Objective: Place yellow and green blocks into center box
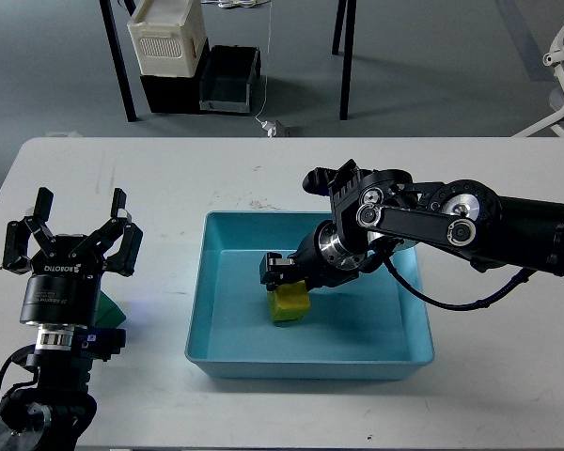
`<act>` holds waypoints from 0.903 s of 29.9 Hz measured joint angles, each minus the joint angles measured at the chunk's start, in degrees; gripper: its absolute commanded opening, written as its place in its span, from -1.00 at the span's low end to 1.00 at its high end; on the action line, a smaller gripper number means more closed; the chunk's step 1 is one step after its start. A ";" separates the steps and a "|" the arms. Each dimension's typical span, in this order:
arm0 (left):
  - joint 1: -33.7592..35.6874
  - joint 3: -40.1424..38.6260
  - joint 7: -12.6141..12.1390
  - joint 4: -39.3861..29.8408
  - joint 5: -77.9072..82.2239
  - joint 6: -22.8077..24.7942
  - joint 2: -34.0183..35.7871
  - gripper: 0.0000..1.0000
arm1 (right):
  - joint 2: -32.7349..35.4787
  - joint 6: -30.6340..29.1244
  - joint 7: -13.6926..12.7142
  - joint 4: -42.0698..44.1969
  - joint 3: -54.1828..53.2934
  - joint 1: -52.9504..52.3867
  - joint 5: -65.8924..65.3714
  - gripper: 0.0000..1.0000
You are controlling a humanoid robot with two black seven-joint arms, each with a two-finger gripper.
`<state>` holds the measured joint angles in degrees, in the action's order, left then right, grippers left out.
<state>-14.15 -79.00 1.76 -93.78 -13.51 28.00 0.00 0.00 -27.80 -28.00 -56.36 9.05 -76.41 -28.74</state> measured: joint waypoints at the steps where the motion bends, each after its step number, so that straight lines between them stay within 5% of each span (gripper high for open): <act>1: 0.02 0.57 0.00 0.00 0.05 0.00 0.00 1.00 | 0.00 -0.06 0.00 -0.03 -0.17 -0.05 0.12 0.93; 17: 0.08 1.83 0.09 0.00 0.07 0.00 0.00 1.00 | 0.18 -0.21 0.00 0.05 -6.88 -2.71 4.86 1.00; 27: 0.12 1.45 0.00 -0.13 -0.06 0.00 0.00 1.00 | 11.77 -0.04 0.01 0.46 -20.02 -7.10 13.86 1.00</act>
<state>-14.03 -77.55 1.75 -93.91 -13.57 28.00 0.00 11.77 -27.85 -27.99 -55.90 -10.97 -83.51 -14.88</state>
